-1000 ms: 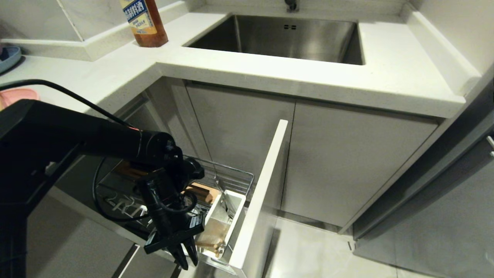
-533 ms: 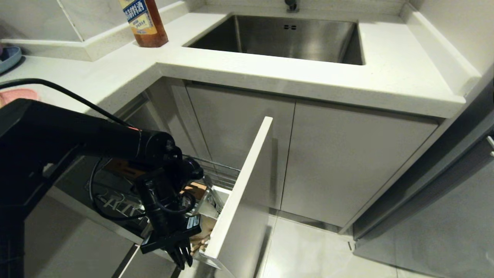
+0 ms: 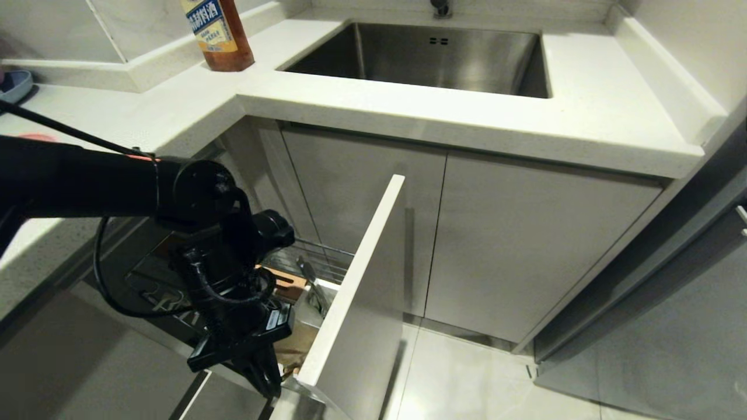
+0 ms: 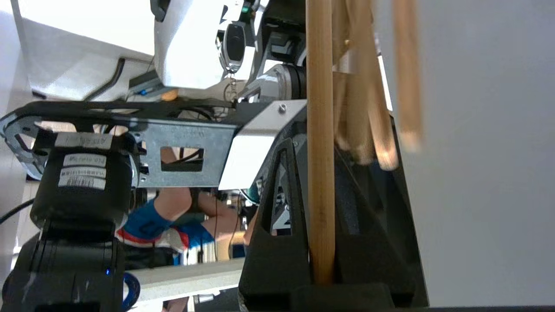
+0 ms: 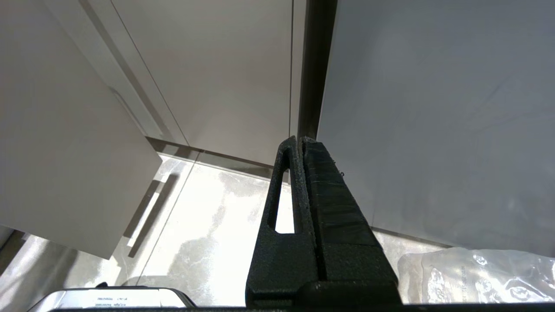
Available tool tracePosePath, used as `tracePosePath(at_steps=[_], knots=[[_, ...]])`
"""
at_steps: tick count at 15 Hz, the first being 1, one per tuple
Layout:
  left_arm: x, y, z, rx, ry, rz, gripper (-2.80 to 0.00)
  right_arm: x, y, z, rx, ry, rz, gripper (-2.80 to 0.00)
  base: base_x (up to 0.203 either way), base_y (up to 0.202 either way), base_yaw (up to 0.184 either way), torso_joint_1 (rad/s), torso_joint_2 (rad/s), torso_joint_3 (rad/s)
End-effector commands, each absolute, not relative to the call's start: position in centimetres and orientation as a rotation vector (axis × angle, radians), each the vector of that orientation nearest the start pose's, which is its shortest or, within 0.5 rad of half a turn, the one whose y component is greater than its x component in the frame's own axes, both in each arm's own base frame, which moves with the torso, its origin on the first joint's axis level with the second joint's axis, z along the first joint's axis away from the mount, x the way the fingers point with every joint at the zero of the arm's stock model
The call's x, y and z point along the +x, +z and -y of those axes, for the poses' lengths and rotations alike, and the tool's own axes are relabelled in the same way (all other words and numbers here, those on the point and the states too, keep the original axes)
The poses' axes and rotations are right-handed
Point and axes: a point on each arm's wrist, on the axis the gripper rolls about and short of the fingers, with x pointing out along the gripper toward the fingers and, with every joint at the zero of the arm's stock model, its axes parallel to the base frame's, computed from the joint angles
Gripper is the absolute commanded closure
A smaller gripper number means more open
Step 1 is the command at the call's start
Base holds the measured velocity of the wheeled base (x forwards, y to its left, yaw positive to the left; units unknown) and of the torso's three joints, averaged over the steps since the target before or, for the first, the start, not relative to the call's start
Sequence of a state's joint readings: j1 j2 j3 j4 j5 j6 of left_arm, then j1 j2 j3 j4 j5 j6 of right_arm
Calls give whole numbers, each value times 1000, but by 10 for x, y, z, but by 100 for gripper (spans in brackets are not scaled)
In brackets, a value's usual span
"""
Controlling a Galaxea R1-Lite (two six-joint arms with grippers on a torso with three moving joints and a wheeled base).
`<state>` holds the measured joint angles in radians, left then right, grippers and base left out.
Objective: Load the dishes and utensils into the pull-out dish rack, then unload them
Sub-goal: Take the chopsticks out of the cupboard
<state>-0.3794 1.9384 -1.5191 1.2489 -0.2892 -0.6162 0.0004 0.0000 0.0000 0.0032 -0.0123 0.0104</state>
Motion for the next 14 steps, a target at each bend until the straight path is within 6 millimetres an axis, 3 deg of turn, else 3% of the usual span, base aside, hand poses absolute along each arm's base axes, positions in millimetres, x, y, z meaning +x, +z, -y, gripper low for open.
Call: tracePosePath(at_steps=[1,10,14], knots=[[255,193,110,-379,9,-1743,0,-23,75,0,10,-12,-5,0,0,0,0,0,0,0],[199,252,93,-397,-33,-1674,0,-23,75,0,9,-11,-5,0,0,0,0,0,0,0],[162,280,83,-398,-96,-1647,0,-23,75,0,10,-12,-5,0,0,0,0,0,0,0]])
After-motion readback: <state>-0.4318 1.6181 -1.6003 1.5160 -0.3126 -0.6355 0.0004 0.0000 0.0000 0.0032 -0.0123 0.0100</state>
